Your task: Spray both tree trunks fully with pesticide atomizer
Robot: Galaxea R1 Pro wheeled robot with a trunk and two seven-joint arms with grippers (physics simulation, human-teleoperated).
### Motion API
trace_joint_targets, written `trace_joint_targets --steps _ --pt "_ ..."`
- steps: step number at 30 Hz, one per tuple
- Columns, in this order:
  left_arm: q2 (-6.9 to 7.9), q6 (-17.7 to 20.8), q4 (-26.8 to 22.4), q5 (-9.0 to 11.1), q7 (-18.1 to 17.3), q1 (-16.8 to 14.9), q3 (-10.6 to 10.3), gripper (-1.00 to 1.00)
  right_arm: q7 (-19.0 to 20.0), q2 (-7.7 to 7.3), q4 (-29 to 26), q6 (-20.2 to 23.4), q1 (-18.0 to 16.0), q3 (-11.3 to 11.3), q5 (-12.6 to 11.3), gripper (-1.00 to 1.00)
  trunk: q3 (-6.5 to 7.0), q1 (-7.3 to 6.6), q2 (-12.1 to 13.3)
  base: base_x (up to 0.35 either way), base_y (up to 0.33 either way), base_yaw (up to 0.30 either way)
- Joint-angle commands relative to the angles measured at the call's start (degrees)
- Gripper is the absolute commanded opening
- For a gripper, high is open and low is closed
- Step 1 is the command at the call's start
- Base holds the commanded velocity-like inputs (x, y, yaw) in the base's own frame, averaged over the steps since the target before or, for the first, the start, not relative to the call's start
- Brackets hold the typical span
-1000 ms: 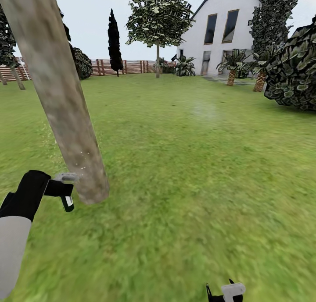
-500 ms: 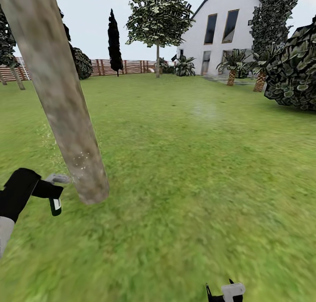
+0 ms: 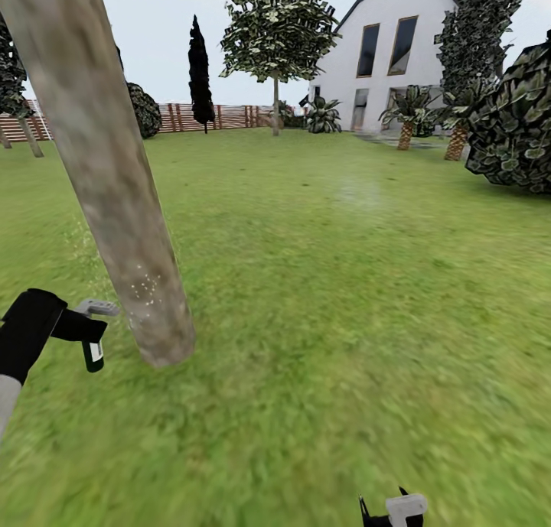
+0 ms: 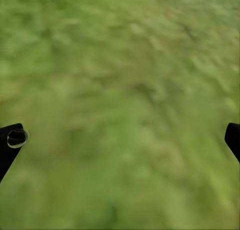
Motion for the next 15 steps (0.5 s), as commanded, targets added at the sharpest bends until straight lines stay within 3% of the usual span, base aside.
trace_joint_targets --steps 1,7,13,15 --pt "0.01 -0.03 0.0 -0.01 0.0 0.0 0.0 -1.0 0.0 0.0 0.0 0.0 0.0 0.0 0.0 1.0 0.0 0.0 0.0 0.054 0.035 0.005" --pt "0.11 -0.11 0.16 -0.09 0.03 0.14 0.0 -1.0 0.0 0.0 0.0 0.0 0.0 0.0 0.0 1.0 0.0 0.0 0.0 0.008 0.005 0.204" --pt "-0.05 -0.18 0.71 -0.06 0.24 0.62 0.07 -1.0 0.0 0.0 0.0 0.0 0.0 0.0 0.0 1.0 0.0 0.0 0.0 0.0 0.0 0.027" --pt "-0.08 -0.42 0.95 0.09 0.24 2.41 0.15 -1.0 0.0 0.0 0.0 0.0 0.0 0.0 0.0 1.0 0.0 0.0 0.0 0.0 0.0 0.0"
